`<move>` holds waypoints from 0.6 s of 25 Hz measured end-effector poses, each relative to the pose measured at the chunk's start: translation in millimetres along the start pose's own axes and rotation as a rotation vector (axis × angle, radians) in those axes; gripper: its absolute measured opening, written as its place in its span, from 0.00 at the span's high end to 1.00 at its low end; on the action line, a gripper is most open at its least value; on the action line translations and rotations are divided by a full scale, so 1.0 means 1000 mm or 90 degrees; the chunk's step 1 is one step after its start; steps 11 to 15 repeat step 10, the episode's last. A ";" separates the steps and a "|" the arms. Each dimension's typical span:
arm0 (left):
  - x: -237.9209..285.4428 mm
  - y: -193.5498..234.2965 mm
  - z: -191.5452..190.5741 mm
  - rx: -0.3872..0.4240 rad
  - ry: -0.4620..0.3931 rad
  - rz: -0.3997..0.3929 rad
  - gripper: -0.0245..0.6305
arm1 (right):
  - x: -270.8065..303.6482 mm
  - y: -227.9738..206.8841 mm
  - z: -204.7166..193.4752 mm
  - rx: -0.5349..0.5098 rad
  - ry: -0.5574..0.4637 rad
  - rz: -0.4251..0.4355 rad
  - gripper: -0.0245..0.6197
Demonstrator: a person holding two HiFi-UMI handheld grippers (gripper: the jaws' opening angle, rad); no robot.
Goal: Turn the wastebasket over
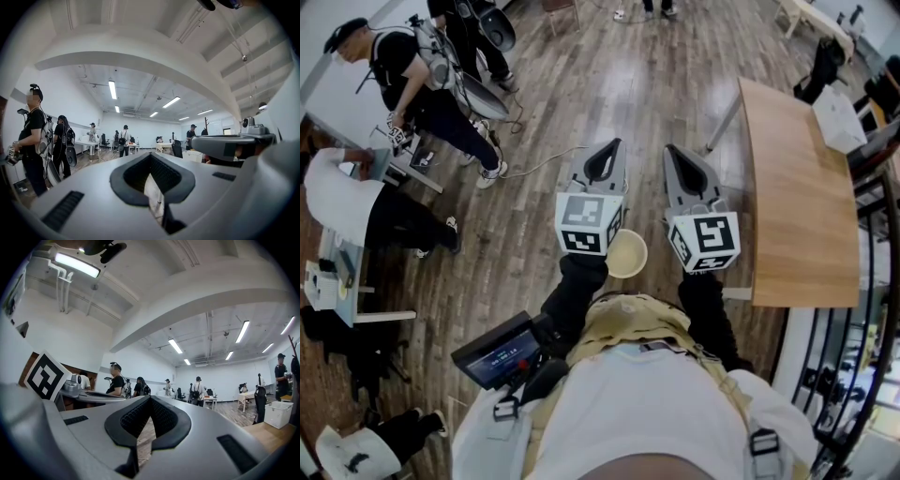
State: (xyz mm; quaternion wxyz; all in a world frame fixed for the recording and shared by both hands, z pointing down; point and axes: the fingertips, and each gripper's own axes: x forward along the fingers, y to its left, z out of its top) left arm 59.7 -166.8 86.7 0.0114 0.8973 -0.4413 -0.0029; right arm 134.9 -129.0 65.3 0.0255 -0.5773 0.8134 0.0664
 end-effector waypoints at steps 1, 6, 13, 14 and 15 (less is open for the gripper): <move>0.000 -0.001 0.000 0.000 0.000 -0.002 0.96 | 0.000 0.000 0.000 0.000 0.001 0.001 0.93; 0.002 -0.002 -0.004 0.003 0.006 -0.006 0.96 | 0.000 0.001 -0.003 -0.002 0.002 0.001 0.93; 0.001 -0.001 -0.006 0.004 0.006 -0.005 0.96 | 0.000 0.004 -0.007 -0.001 0.011 0.007 0.93; 0.001 -0.001 -0.006 0.004 0.006 -0.005 0.96 | 0.000 0.004 -0.007 -0.001 0.011 0.007 0.93; 0.001 -0.001 -0.006 0.004 0.006 -0.005 0.96 | 0.000 0.004 -0.007 -0.001 0.011 0.007 0.93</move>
